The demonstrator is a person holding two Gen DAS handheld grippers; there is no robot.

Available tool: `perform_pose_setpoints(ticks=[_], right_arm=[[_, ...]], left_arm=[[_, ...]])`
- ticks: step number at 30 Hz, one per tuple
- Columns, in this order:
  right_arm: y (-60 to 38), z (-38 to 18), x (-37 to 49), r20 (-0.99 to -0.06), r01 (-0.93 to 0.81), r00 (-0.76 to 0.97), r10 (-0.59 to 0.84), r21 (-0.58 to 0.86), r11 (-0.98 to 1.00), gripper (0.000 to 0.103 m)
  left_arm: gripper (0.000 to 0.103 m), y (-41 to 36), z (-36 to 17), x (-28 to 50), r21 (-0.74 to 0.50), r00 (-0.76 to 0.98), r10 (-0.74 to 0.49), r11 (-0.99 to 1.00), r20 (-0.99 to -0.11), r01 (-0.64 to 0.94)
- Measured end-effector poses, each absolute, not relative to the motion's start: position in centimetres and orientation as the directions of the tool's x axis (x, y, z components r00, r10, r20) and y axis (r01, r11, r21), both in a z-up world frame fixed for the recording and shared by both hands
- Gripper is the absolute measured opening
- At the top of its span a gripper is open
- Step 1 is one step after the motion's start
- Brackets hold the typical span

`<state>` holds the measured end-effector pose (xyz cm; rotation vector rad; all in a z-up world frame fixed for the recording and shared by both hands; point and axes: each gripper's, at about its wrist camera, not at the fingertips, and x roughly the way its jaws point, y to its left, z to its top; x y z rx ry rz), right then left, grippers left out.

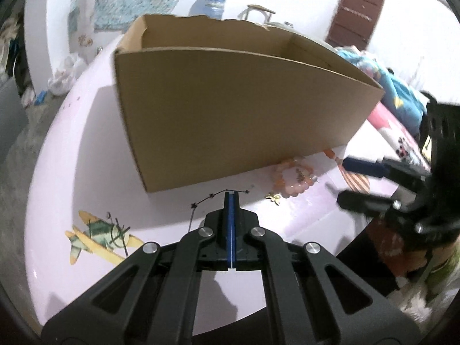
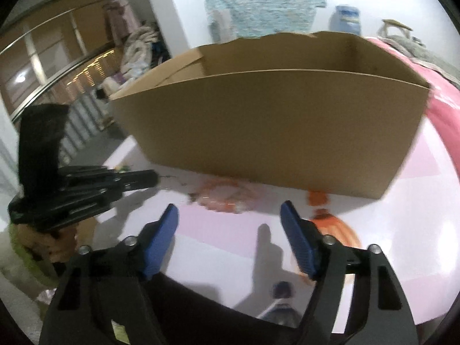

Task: Organize jewelry
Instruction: 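Grasp the gold butterfly charm with the right gripper while the left gripper holds its gold piece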

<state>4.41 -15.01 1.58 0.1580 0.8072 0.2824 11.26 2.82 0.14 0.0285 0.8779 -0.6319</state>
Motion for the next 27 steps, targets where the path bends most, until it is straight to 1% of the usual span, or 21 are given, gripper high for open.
perform_pose_setpoints(ticks=[3, 4, 8, 10, 16, 18, 23, 27], right_arm=[[-13.8, 1.2, 5.1, -0.7, -0.236, 0.621, 0.352, 0.261, 0.936, 0.054], [-13.4, 1.2, 5.3, -0.703, -0.244, 0.615, 0.357, 0.26, 0.934, 0.053], [-12.3, 0.3, 6.4, -0.729, -0.267, 0.586, 0.354, 0.238, 0.934, 0.044], [-12.2, 0.1, 6.8, -0.736, -0.27, 0.579, 0.351, 0.233, 0.934, 0.042], [-11.5, 0.4, 7.6, -0.748, -0.285, 0.588, 0.309, 0.167, 0.944, 0.037], [-11.1, 0.4, 7.7, -0.754, -0.295, 0.59, 0.287, 0.13, 0.947, 0.032], [-9.6, 0.3, 8.2, -0.77, -0.308, 0.597, 0.224, 0.037, 0.951, 0.026], [-9.1, 0.5, 8.3, -0.782, -0.31, 0.584, 0.216, 0.031, 0.95, 0.016]], left_arm=[[0.0, 3.4, -0.2, 11.5, -0.259, 0.467, -0.511, 0.825, -0.721, 0.503], [0.0, 3.5, -0.3, 11.6, -0.262, 0.468, -0.51, 0.827, -0.722, 0.498], [0.0, 4.0, -0.7, 11.6, -0.266, 0.471, -0.508, 0.831, -0.721, 0.489], [0.0, 4.1, -0.7, 11.6, -0.267, 0.473, -0.508, 0.832, -0.72, 0.487], [0.0, 4.0, -0.8, 11.7, -0.262, 0.478, -0.511, 0.829, -0.714, 0.494], [0.0, 3.9, -0.8, 11.7, -0.26, 0.478, -0.512, 0.827, -0.714, 0.498], [0.0, 3.8, -1.0, 11.7, -0.265, 0.477, -0.518, 0.825, -0.71, 0.5], [0.0, 3.9, -1.1, 11.7, -0.269, 0.478, -0.521, 0.823, -0.707, 0.5]])
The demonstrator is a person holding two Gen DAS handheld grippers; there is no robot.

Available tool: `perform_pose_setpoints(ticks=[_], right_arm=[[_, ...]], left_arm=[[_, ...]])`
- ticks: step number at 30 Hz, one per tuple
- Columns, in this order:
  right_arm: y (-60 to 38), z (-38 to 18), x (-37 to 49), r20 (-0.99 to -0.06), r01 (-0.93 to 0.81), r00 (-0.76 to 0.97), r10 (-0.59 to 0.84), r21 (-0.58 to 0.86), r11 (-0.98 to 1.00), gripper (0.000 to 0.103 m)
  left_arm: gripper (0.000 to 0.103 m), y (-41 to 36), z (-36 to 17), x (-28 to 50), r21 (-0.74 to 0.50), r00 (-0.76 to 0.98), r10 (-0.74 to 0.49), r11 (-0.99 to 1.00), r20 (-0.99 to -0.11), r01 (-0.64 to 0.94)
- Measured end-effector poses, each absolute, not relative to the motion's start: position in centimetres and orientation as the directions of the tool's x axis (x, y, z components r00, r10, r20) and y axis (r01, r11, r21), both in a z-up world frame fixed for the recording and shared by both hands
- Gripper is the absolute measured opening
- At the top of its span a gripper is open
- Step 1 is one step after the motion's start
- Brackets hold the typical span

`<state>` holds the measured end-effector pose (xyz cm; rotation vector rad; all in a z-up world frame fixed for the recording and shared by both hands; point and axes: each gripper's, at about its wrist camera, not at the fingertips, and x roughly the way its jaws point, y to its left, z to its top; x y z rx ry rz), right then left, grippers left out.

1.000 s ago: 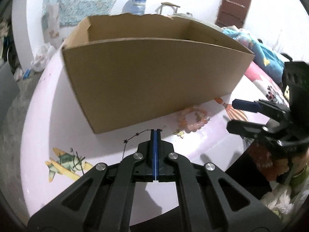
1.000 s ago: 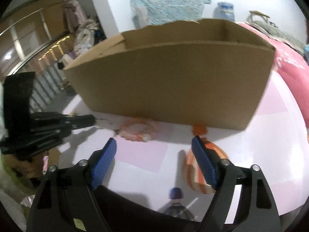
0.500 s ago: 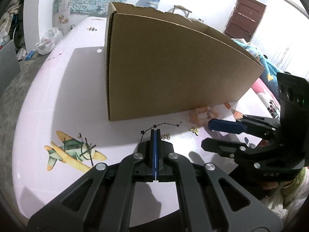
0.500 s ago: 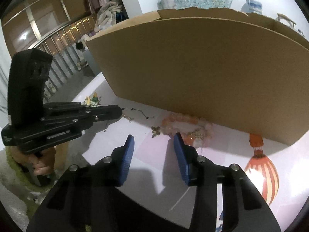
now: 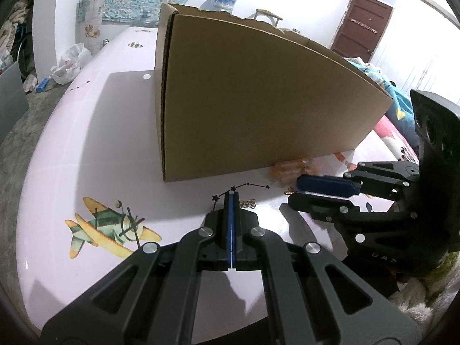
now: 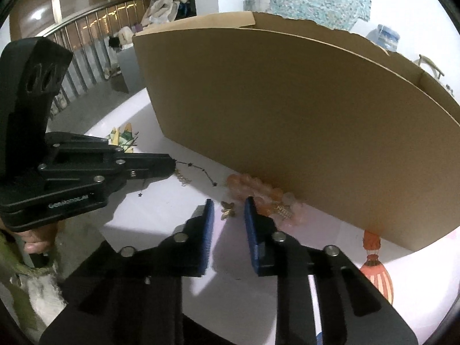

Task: Organize jewelry
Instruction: 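Grasp the gold butterfly charm with the right gripper while the left gripper holds its gold piece, then carry both gold pieces into the box and open both grippers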

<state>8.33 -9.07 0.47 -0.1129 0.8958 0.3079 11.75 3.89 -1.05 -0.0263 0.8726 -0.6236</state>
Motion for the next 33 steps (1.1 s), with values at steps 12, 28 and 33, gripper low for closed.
perform_pose_setpoints(ticks=[12, 28, 33], right_arm=[[-8.7, 0.6, 8.8, -0.802, -0.287, 0.559, 0.21, 0.051, 0.957, 0.009], [-9.1, 0.9, 7.9, -0.787, -0.298, 0.572, 0.233, 0.066, 0.952, 0.007], [-9.6, 1.6, 7.3, -0.771, -0.293, 0.59, 0.239, 0.071, 0.953, 0.007]], left_arm=[[0.0, 4.1, -1.2, 11.9, -0.276, 0.482, -0.525, 0.824, -0.701, 0.495], [0.0, 4.5, -1.0, 11.8, -0.278, 0.493, -0.529, 0.824, -0.69, 0.495], [0.0, 4.8, 0.2, 11.3, -0.288, 0.504, -0.545, 0.816, -0.669, 0.501]])
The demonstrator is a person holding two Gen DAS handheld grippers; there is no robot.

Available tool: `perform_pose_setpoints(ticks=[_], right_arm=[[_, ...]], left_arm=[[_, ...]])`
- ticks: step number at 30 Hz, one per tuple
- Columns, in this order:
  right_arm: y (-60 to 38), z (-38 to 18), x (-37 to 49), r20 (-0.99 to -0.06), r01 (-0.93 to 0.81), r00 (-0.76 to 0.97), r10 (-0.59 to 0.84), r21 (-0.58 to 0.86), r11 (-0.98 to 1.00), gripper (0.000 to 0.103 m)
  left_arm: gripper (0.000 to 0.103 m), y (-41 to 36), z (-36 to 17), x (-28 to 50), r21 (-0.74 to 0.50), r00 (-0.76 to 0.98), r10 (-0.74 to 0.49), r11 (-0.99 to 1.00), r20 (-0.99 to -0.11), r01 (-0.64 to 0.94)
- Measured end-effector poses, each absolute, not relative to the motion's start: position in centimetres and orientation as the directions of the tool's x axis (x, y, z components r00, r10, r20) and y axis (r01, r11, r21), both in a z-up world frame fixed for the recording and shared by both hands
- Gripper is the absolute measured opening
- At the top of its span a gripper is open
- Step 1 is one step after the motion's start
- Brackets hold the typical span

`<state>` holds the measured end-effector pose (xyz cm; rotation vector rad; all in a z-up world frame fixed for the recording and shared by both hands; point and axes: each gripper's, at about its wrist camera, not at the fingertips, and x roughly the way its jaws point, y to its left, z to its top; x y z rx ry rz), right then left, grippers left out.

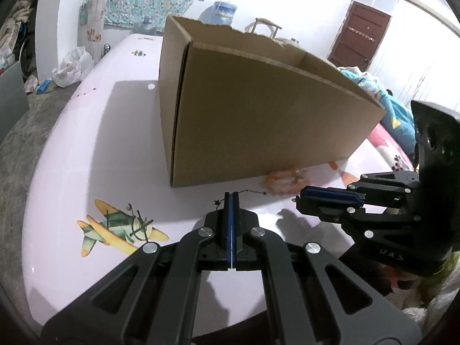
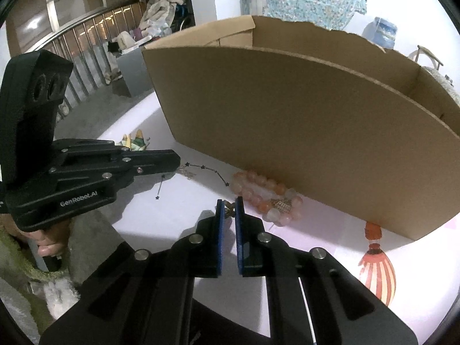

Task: Organize jewelry
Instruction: 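Carry both gold pieces into the box and open both grippers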

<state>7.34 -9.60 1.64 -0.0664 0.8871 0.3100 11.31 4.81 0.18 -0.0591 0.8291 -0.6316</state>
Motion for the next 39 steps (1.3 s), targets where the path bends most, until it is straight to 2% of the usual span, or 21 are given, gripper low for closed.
perform_pose_setpoints(ticks=[13, 24, 32, 39], right_arm=[[-10.8, 4.6, 4.0, -0.693, -0.271, 0.679, 0.241, 0.068, 0.96, 0.007], [-12.9, 8.2, 2.3, -0.596, -0.225, 0.763, 0.251, 0.118, 0.967, 0.007], [-15.3, 12.0, 2.5, -0.51, -0.208, 0.822, 0.253, 0.145, 0.967, 0.007], [-18.5, 15.4, 5.4, -0.474, -0.208, 0.843, 0.255, 0.15, 0.967, 0.007]], left_arm=[[0.0, 4.3, 5.3, 8.5, -0.225, 0.57, -0.556, 0.806, -0.605, 0.548], [0.0, 2.4, 11.1, 5.9, -0.159, 0.62, -0.593, 0.776, -0.514, 0.61], [0.0, 0.9, 14.8, 6.7, -0.132, 0.651, -0.615, 0.764, -0.446, 0.631], [0.0, -0.6, 16.7, 9.7, -0.136, 0.65, -0.621, 0.76, -0.438, 0.635]])
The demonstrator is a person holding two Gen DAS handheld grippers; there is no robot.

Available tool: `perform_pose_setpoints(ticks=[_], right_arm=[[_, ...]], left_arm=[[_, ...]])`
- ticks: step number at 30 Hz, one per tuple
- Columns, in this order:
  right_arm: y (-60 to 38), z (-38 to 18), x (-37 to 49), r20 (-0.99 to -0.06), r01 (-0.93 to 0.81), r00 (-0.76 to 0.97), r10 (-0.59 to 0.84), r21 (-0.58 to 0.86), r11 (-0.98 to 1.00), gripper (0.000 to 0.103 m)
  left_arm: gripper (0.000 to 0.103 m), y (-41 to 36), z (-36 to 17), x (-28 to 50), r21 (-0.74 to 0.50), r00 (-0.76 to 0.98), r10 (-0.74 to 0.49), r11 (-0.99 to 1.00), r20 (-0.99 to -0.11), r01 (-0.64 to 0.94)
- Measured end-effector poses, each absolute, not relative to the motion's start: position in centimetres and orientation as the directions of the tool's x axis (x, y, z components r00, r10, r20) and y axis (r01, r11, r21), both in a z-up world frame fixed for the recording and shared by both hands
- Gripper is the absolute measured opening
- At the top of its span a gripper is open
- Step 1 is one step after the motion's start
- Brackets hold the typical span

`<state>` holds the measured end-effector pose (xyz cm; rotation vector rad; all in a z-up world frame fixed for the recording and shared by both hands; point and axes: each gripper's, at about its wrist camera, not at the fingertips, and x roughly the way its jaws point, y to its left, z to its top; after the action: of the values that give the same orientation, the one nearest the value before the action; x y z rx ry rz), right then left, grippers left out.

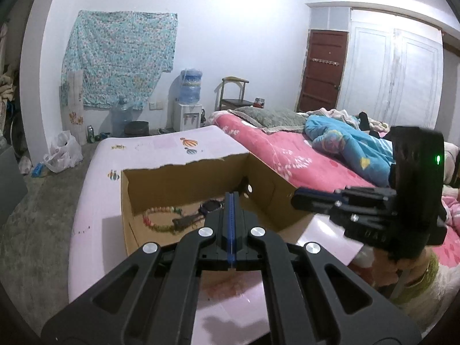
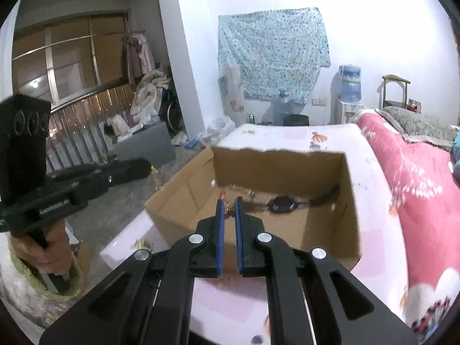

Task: Organize jewelry
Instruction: 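Carry both gold pieces into the box and open both grippers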

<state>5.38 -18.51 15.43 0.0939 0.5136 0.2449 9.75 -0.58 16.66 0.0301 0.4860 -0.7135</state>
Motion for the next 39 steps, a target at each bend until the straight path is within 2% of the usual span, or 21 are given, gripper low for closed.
perform_pose_setpoints(ticks=[6, 14, 19, 23, 27, 37, 39], right_arm=[[-21.0, 15.7, 10.6, -0.531, -0.227, 0.794, 0.297, 0.195, 0.954, 0.007], [-21.3, 11.5, 17.7, -0.692, -0.218, 0.623, 0.365, 0.294, 0.931, 0.007], [-21.2, 9.6, 19.4, -0.734, -0.188, 0.566, 0.376, 0.329, 0.925, 0.008], [-21.4, 9.2, 19.9, -0.735, -0.184, 0.561, 0.38, 0.337, 0.923, 0.008], [-21.7, 9.3, 19.6, -0.731, -0.177, 0.567, 0.38, 0.342, 0.923, 0.009], [-22.5, 10.8, 18.5, -0.697, -0.173, 0.611, 0.375, 0.345, 0.922, 0.009], [-22.8, 11.5, 17.8, -0.677, -0.174, 0.633, 0.375, 0.348, 0.921, 0.017]], left_arm=[[0.0, -1.6, 15.9, 14.2, -0.17, 0.619, -0.591, 0.78, -0.517, 0.602], [0.0, -2.2, 11.5, 19.5, -0.206, 0.549, -0.516, 0.824, -0.657, 0.528], [0.0, -2.4, 10.0, 21.0, -0.202, 0.525, -0.484, 0.84, -0.7, 0.504], [0.0, -2.3, 9.6, 21.4, -0.218, 0.515, -0.49, 0.838, -0.703, 0.5], [0.006, -2.2, 9.6, 21.4, -0.237, 0.506, -0.51, 0.828, -0.695, 0.508], [0.006, -1.9, 10.7, 20.6, -0.238, 0.534, -0.516, 0.83, -0.67, 0.504], [0.006, -1.7, 11.2, 20.0, -0.231, 0.549, -0.516, 0.831, -0.657, 0.505]])
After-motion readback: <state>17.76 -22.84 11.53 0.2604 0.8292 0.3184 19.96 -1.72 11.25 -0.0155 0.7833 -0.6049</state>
